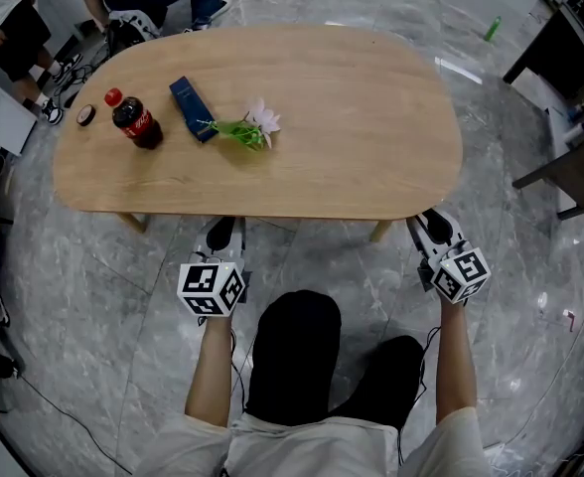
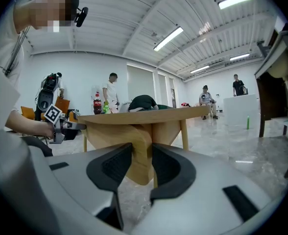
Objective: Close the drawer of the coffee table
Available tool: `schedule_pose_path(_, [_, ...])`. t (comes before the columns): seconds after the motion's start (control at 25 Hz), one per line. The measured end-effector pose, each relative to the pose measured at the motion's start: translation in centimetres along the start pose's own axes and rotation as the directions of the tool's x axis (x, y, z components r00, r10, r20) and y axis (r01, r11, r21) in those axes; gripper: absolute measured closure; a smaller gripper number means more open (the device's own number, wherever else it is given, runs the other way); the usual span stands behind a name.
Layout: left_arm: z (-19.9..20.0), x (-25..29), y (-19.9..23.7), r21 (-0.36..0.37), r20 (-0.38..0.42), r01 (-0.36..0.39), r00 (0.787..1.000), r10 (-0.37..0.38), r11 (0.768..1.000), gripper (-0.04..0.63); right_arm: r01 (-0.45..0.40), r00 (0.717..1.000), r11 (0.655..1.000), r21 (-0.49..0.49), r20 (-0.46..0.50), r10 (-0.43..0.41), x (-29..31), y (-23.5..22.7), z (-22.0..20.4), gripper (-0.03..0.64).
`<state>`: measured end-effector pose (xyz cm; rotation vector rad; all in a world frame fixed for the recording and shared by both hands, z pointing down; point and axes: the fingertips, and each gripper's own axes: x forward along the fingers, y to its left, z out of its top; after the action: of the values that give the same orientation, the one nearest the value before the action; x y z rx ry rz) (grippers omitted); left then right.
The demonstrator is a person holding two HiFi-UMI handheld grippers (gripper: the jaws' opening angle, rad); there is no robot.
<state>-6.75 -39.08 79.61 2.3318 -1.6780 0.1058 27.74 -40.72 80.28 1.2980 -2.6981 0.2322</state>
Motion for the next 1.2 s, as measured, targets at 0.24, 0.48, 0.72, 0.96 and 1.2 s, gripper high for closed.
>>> schedule_pose_path(0.24, [0.0, 0.3, 0.0, -0.013, -0.02, -0.008, 1.0, 0.007, 1.0, 0.585, 0.029, 1.0, 0.999, 0.028, 0.004, -0.029, 0.0, -0.2, 0.0, 0.479])
schedule_pose_path(0.48, [0.4, -1.3, -0.1, -0.01, -0.022, 0.008, 1.0, -0.008, 1.0, 0.586, 0.121, 0.993, 0.988, 0.092, 0.001, -0.121, -1.2, 0.2, -0.8, 0.503])
schedule_pose_path(0.72, [3.1, -7.0, 1.6, 0.113, -0.035, -0.008, 0.999, 0.013, 0.994, 0.585, 0.094, 0.996, 0.983, 0.156, -0.018, -0.092, -1.3, 3.1, -2.4, 0.503])
schedule_pose_path(0.96, [5.3, -14.0, 1.8, 0.113, -0.11, -0.078, 0.99, 0.091, 0.99, 0.586, -0.012, 0.994, 0.983, 0.181, -0.105, 0.032, 0.0, 11.1, -2.7, 0.503])
schedule_pose_path(1.2, [9.7, -19.8, -2.5, 0.082, -0.189, -0.061, 0.979, 0.075, 0.995, 0.586, -0.085, 0.976, 0.97, 0.226, -0.178, 0.127, -2.9, 18.7, 0.5, 0.51])
